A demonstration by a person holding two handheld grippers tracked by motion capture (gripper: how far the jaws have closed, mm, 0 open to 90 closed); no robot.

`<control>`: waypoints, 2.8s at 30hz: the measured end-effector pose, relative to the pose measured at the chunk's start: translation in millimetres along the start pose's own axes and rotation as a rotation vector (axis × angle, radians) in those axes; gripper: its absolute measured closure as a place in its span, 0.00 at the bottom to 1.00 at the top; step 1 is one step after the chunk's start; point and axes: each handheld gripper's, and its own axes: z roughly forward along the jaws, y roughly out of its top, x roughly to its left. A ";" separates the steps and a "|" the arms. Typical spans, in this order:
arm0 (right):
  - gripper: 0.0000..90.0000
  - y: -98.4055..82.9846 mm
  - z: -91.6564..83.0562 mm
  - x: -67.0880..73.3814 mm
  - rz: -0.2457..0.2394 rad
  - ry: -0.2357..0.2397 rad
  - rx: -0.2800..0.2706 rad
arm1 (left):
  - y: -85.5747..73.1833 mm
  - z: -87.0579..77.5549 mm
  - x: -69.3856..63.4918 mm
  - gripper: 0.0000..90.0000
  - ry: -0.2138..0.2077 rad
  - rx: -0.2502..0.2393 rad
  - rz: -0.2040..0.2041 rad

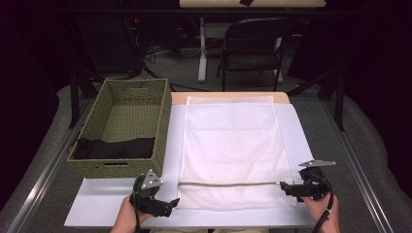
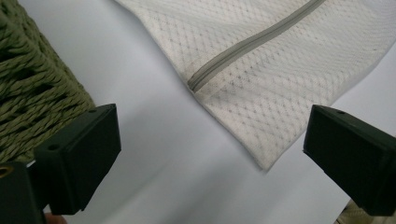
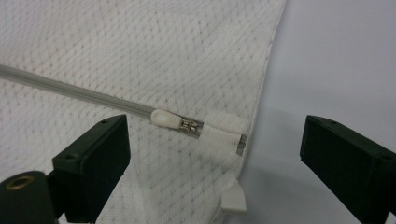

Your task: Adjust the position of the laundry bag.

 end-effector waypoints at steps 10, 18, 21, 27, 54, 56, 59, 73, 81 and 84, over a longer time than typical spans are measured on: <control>0.28 25.9 18.5 3.1 0.009 -0.060 0.073 | 8.3 21.5 -2.2 0.18 -0.019 0.020 -0.013; 0.42 18.2 27.2 -2.0 0.015 -0.076 0.081 | 11.3 35.8 -9.5 0.28 -0.026 0.038 0.022; 0.46 16.0 28.7 -3.7 0.024 -0.058 0.083 | 14.3 37.2 -8.7 0.33 -0.044 0.031 0.037; 0.65 16.0 28.6 0.1 0.021 -0.064 0.077 | 13.4 44.7 -13.0 0.52 -0.003 0.056 0.045; 0.95 11.2 26.1 9.1 -0.050 -0.045 0.041 | 7.3 41.3 0.6 0.97 -0.022 0.038 0.029; 0.95 10.4 25.0 11.4 -0.057 -0.039 0.043 | 6.9 39.8 2.8 0.97 -0.024 0.043 0.031; 0.94 10.7 25.5 12.9 -0.067 -0.032 0.043 | 5.2 36.4 6.6 0.97 -0.042 0.051 0.015; 0.95 9.2 22.7 30.0 -0.122 0.001 0.060 | -2.5 21.9 13.9 0.97 -0.054 0.085 -0.006; 0.95 9.8 22.8 39.7 -0.141 0.016 0.081 | -8.2 15.8 19.6 0.97 -0.076 0.110 -0.009; 0.95 9.4 22.0 42.0 -0.145 0.033 0.085 | -10.9 12.8 23.2 0.97 -0.088 0.115 -0.014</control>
